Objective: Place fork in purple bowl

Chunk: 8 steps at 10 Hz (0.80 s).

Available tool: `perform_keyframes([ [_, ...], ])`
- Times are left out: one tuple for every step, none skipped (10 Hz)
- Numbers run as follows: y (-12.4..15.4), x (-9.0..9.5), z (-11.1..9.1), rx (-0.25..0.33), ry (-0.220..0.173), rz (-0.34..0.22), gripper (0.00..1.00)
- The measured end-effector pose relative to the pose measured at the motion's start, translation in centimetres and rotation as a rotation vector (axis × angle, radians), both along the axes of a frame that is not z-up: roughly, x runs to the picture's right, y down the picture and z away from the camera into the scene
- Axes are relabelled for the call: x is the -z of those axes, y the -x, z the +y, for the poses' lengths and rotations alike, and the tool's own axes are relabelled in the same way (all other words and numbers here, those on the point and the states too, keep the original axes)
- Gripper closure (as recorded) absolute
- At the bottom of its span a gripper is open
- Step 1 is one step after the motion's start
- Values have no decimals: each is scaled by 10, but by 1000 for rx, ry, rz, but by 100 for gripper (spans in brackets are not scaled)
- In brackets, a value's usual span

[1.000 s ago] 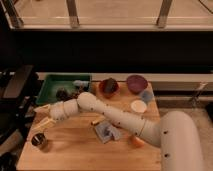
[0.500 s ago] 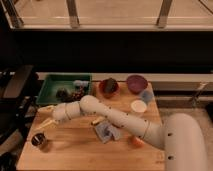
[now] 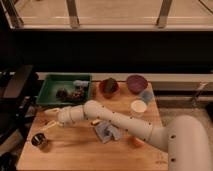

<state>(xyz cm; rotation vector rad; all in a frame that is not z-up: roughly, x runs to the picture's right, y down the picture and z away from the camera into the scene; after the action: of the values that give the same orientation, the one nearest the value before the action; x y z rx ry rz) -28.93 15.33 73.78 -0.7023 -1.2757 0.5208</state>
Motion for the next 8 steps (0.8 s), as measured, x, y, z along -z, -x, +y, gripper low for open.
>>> perform_keyframes([
  [-2,-3,3,-3,9,8,34],
  [-3,-7,6,-8,21,16,36],
  [-4,-11,9,-10,32,22,44],
  [-5,-13,10,-12,39,27,54],
  [-6,-15,11,-12,43,29,62],
  [-6,-16,13,-12,49,32,74],
  [-6,-17,13,-13,52,33,84],
  [-7,-17,13,-14,54,33,92],
])
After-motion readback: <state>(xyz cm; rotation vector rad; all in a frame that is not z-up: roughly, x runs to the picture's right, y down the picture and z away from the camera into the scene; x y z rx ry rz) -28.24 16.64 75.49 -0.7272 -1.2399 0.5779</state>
